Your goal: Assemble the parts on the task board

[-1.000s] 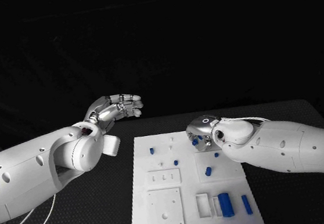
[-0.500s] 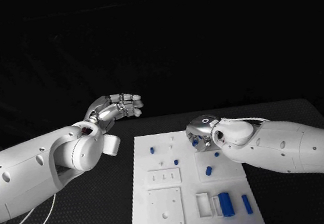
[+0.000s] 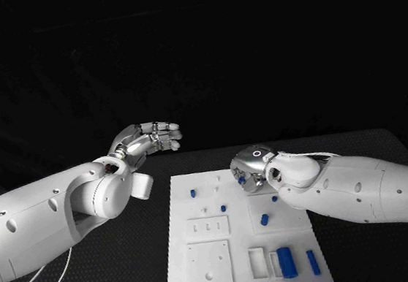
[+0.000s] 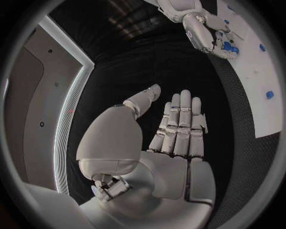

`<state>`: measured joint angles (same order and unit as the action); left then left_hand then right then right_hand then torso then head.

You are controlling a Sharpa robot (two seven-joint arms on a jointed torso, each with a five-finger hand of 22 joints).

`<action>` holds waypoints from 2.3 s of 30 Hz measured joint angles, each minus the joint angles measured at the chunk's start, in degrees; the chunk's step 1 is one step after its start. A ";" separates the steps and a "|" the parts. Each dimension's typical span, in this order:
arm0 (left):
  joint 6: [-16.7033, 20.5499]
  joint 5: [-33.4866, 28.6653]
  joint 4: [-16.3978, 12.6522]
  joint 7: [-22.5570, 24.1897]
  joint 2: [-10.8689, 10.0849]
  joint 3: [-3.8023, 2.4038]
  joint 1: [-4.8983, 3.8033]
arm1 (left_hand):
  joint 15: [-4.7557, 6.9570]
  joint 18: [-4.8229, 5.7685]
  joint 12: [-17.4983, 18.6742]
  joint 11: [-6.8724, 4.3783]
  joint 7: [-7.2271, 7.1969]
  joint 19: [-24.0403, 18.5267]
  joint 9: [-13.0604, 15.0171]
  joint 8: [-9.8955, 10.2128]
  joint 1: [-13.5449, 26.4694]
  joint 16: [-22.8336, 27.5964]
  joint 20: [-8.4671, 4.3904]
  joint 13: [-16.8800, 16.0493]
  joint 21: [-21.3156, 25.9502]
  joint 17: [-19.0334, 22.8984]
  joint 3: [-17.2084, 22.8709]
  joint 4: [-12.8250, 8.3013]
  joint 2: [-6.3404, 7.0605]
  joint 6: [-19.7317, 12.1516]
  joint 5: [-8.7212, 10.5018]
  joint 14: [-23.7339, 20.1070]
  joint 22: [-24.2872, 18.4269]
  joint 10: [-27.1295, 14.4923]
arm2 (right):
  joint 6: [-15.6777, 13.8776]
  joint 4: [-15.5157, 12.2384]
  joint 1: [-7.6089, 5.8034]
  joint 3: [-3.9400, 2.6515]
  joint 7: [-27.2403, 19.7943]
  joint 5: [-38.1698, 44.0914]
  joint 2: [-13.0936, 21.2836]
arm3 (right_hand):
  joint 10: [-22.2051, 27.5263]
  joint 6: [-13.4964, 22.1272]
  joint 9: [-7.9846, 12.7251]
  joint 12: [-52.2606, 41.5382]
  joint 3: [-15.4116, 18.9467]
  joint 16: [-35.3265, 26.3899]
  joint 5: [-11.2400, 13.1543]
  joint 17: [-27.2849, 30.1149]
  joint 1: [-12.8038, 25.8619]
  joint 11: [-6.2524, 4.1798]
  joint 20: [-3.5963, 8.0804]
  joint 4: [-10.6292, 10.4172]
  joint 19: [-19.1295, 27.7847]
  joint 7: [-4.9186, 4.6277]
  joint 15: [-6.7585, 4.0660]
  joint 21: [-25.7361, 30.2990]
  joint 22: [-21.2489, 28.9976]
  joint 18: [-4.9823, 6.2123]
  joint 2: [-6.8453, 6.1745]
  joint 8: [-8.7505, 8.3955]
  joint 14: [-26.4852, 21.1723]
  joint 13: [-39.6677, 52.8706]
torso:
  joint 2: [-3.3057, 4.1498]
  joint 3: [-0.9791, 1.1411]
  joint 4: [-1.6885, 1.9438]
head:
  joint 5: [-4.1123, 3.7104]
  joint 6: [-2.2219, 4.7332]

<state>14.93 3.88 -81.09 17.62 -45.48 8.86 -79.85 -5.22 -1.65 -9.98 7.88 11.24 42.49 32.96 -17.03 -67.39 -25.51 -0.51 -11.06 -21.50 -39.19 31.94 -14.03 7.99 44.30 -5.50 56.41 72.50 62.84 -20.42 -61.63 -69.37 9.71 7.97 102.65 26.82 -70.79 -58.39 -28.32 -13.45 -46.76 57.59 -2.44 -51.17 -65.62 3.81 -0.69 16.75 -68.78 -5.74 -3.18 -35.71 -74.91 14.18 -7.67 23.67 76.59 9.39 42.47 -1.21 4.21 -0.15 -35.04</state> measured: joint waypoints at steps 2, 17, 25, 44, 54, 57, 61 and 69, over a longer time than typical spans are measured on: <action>0.00 0.00 0.03 -0.01 -0.02 0.02 0.00 | 0.00 0.00 0.00 0.00 0.00 0.00 0.00 0.00 0.00 0.00 0.00 -0.02 0.00 0.00 0.00 0.00 0.00 0.00 0.00 0.00 0.00 0.00 | -0.66 -0.08 -0.33 -0.04 0.45 0.29 -0.34 | 0.00 -0.13 -0.03 0.00 0.00 0.00 0.01 0.00 0.00 0.00 0.00 0.00 0.00 -0.09 -0.11 -0.09 0.00 0.00 0.00 0.00 0.11 0.00 | 0.00 0.00 0.03 | -0.15 -0.01; 0.01 0.01 -0.03 -0.05 0.29 0.02 -0.01 | 0.00 0.00 0.00 0.00 0.00 0.00 0.05 0.00 0.00 0.00 0.00 -0.05 0.00 0.01 0.00 0.00 0.00 0.00 0.00 0.00 0.04 0.00 | -3.66 1.15 -1.19 -0.03 2.69 1.60 -3.87 | -0.03 -0.41 -0.28 0.04 -0.30 0.22 -0.22 -0.05 -0.01 0.03 -0.03 0.01 0.01 -0.02 -0.21 -0.34 0.00 0.00 -0.01 -0.06 0.18 0.00 | 0.32 -0.03 0.24 | 0.51 0.60; 0.01 0.01 -0.19 -0.06 0.88 -0.02 -0.03 | 0.00 0.00 0.27 0.21 0.00 0.00 0.06 0.00 0.00 0.00 0.00 -0.09 0.00 0.01 0.00 0.00 0.00 0.00 0.00 0.00 0.04 -0.21 | -4.07 3.02 -1.25 -0.04 3.20 1.96 -5.90 | -0.06 -0.40 -0.30 0.23 -0.30 0.22 -0.22 -0.04 -0.01 0.06 -0.03 0.02 0.01 -0.02 -0.23 -0.57 0.00 0.00 -0.02 -0.10 0.17 0.00 | 0.65 -0.36 0.71 | 0.57 0.94; 0.03 0.17 -1.92 -0.12 1.37 -0.04 -1.32 | 0.00 0.00 0.27 0.21 0.00 0.00 0.16 0.00 0.00 0.00 0.00 -0.14 0.00 -0.04 0.00 0.00 0.00 0.00 0.00 0.00 0.08 -0.21 | -4.12 4.63 -1.15 -0.04 3.36 2.39 -6.80 | -0.07 -0.34 -0.23 0.11 -0.48 0.44 -0.21 -0.03 0.00 0.06 0.08 -0.17 0.31 -0.06 -0.33 -0.57 0.01 0.00 -0.04 -0.41 0.07 0.10 | 2.43 -1.60 3.10 | -0.49 1.71; 0.04 0.27 -2.12 -0.12 1.30 -0.02 -1.50 | 0.00 0.00 0.27 0.21 0.00 0.00 0.15 0.00 0.00 0.00 0.00 -0.14 0.00 -0.03 0.00 0.00 0.00 0.00 0.00 0.00 0.13 -0.21 | -4.16 4.54 -1.13 -0.06 3.41 2.65 -6.59 | -0.07 -0.48 -0.18 0.12 -0.56 0.43 -0.16 -0.02 0.09 0.07 0.07 -0.07 0.32 0.08 -0.33 -0.57 0.01 0.00 -0.13 -0.47 0.08 0.80 | 2.85 -1.88 3.38 | -0.62 1.64; 0.04 0.34 -1.96 -0.12 1.44 -0.02 -1.50 | 0.00 0.00 0.27 0.21 0.00 0.00 0.21 0.00 0.00 0.00 0.00 -0.14 0.00 -0.03 0.00 0.00 0.00 0.00 0.00 0.00 0.13 -0.21 | -4.16 4.54 -1.13 -0.06 3.41 2.76 -6.57 | -0.07 -0.48 -0.18 0.12 -0.63 0.43 -0.16 -0.01 0.22 0.07 0.06 0.00 0.32 0.09 -0.33 -0.57 0.01 0.00 -0.27 -0.47 0.08 0.80 | 2.87 -1.88 3.41 | -0.62 1.54; 0.03 0.41 -1.82 -0.13 1.49 -0.01 -1.49 | 0.00 0.00 0.27 0.21 0.00 0.00 0.21 0.00 0.00 0.00 0.00 -0.18 0.00 -0.08 0.00 0.00 0.00 0.00 0.00 0.00 0.12 -0.21 | -4.26 4.26 -1.13 -0.06 3.56 3.00 -6.38 | -0.07 -0.48 -0.19 0.13 -0.64 0.43 -0.16 -0.01 0.22 0.07 0.06 0.00 0.32 0.09 -0.33 -0.69 0.01 0.00 -0.26 -0.61 0.08 0.80 | 2.87 -1.82 3.44 | -0.70 1.49; 0.03 0.46 -1.43 -0.14 1.37 0.01 -1.49 | 0.00 0.00 0.27 0.21 0.00 0.00 0.21 0.00 0.00 0.21 0.00 -0.18 0.00 -0.08 0.00 0.00 0.00 0.00 0.00 0.00 0.12 -0.20 | -5.19 3.26 -1.13 -0.04 4.02 3.61 -5.86 | -0.07 -0.47 -0.29 0.15 -1.02 0.43 0.01 -0.01 -0.03 0.07 0.05 -0.08 0.32 0.08 -0.33 -0.80 0.01 0.00 -0.50 -0.43 0.08 0.80 | 2.83 -1.75 3.41 | -0.67 1.60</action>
<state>14.96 4.34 -82.52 17.48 -44.11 8.87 -81.35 -5.22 -1.64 -9.71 8.08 11.24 42.49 33.16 -17.03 -67.40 -25.30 -0.51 -11.25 -21.50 -39.26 31.94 -14.03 7.99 44.30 -5.50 56.40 72.62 62.64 -25.62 -58.38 -70.50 9.68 11.99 106.25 20.96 -70.86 -58.86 -28.61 -13.30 -47.77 58.02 -2.43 -51.17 -65.65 3.87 -0.64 16.68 -68.46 -5.66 -3.51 -36.51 -74.91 14.17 -8.17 23.25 76.66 10.19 45.30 -2.96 7.62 -0.82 -33.43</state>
